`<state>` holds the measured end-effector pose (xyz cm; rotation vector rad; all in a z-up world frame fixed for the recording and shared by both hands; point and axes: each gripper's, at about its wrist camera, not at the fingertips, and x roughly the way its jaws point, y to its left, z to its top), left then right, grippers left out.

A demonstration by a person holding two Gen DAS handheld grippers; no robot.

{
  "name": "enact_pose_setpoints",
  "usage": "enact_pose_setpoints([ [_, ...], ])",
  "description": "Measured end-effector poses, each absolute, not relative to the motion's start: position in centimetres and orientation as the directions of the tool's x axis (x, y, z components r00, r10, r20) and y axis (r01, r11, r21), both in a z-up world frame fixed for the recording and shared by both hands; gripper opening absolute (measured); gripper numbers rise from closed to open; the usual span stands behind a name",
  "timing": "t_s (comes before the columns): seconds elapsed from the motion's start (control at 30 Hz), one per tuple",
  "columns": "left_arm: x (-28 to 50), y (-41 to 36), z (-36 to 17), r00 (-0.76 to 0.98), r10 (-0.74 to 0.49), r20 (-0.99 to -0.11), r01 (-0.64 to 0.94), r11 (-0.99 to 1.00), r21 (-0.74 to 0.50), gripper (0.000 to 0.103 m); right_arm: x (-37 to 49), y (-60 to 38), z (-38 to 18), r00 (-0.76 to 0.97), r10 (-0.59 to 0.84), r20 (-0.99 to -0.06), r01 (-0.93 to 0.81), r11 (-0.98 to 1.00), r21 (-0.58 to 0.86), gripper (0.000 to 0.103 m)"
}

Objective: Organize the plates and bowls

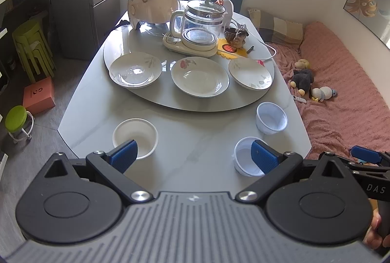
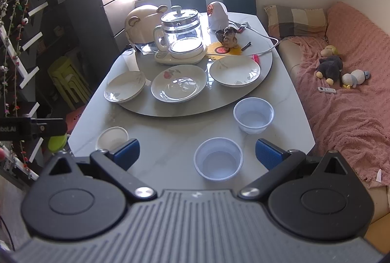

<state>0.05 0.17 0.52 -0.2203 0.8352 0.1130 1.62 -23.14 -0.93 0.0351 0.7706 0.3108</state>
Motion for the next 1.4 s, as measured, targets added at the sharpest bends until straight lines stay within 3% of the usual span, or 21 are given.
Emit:
enact_pose_setpoints([
  [1.4, 1.3, -1.6, 0.1, 0.681, -0.04, -0.731, -0.123, 0.978, -0.168, 0.101, 1.3, -24.7, -1.5, 0.688, 0.303, -0.66, -0.231, 0.953, 0.197, 0.103],
])
